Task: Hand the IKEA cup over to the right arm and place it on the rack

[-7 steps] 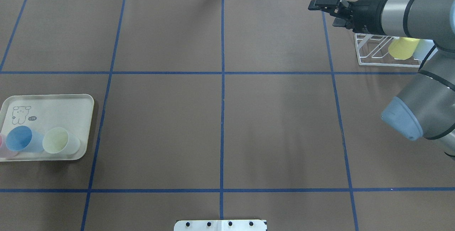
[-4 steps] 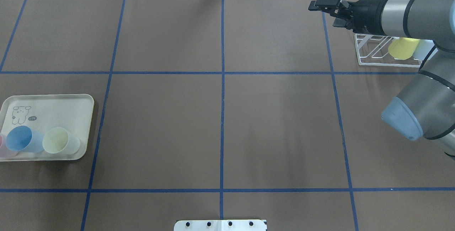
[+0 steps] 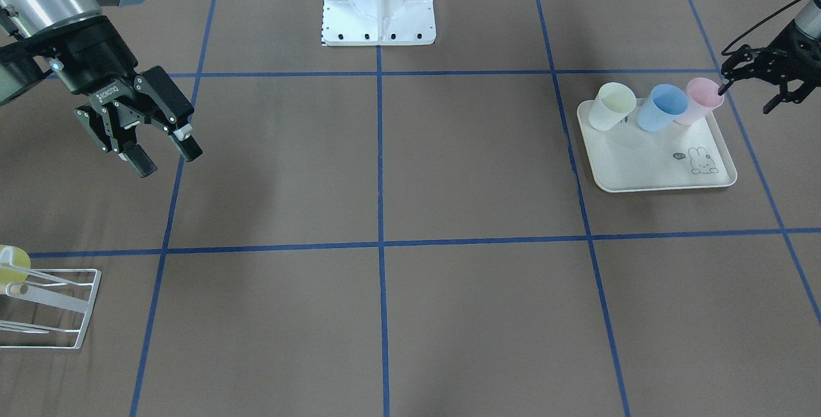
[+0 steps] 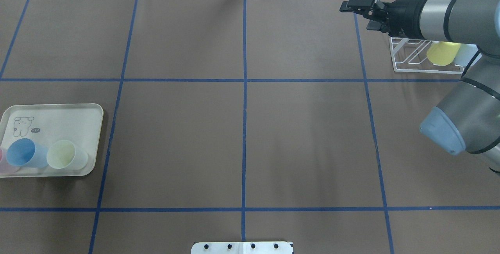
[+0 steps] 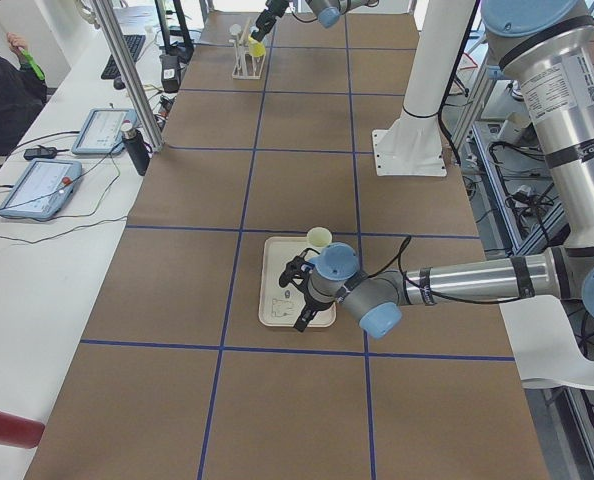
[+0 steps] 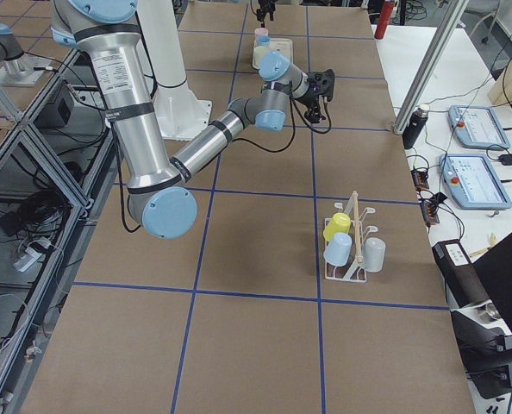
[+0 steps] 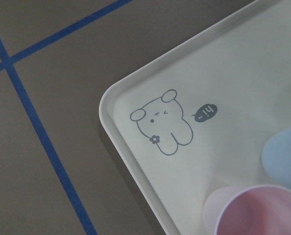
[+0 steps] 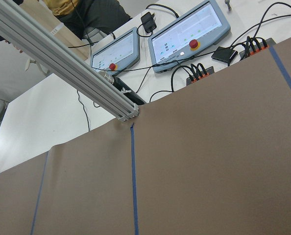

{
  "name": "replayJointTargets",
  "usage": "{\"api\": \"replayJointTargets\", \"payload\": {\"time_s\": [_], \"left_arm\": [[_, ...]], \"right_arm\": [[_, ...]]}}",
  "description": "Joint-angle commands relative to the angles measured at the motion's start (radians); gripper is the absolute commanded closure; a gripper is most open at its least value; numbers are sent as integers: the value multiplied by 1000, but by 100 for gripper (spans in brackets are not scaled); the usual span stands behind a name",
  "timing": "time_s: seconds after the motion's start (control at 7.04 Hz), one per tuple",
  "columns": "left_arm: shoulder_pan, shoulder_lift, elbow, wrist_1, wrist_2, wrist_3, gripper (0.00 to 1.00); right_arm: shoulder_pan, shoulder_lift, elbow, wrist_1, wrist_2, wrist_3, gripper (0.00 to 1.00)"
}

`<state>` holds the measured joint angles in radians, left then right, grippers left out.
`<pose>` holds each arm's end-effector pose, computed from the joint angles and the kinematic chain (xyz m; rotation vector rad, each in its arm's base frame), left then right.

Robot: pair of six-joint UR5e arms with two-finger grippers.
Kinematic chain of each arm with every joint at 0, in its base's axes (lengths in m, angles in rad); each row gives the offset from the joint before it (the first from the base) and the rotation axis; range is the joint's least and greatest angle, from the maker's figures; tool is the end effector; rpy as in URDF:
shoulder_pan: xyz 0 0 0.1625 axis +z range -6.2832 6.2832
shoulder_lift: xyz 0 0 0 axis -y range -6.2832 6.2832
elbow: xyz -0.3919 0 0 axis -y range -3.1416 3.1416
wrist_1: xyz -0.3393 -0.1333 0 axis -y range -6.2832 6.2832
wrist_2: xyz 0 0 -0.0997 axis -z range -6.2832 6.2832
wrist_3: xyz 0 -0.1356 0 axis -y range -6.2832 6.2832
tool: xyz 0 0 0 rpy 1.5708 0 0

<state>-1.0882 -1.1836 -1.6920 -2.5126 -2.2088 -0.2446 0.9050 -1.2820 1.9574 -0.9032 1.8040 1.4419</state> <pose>0.1044 -0.3125 0.6372 0.3942 0.8104 0.4372 -0.2456 -0.4778 0.2587 0.4949 -1.2737 0.4971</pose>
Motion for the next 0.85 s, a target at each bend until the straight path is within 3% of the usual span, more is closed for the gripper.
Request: {"api": "replayJointTargets", "payload": {"time_s": [0.0, 0.43, 0.71], "left_arm": [[36, 1, 0, -2, -2, -2, 1], [67, -1, 0, -2, 0, -4, 4], [82, -4, 0, -2, 0, -4, 51]], "right_arm": [[0, -3, 0, 1, 0, 0, 0], [0, -3, 2, 1, 0, 0, 0], [0, -3, 3, 3, 0, 0, 0]]}}
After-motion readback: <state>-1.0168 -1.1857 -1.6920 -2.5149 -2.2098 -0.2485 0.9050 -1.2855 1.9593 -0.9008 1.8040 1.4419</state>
